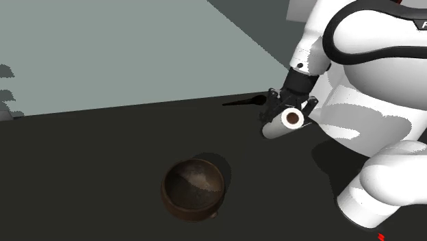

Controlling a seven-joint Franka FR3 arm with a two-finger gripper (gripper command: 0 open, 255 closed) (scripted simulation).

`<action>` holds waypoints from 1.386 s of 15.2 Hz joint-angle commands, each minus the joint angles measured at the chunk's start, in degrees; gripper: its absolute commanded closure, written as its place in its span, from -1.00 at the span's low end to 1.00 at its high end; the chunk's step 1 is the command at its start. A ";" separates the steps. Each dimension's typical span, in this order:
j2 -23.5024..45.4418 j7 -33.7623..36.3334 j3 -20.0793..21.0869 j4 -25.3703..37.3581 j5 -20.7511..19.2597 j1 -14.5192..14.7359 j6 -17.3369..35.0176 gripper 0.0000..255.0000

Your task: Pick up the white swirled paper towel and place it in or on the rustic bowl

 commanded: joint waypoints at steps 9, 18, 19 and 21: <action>10.07 14.22 15.16 10.53 7.07 1.79 3.31 1.00; 22.89 27.57 30.60 24.30 6.52 -2.81 6.72 1.00; 24.60 29.25 32.72 26.09 5.88 -3.81 7.08 1.00; 28.33 32.87 37.40 29.83 4.07 -6.20 7.79 1.00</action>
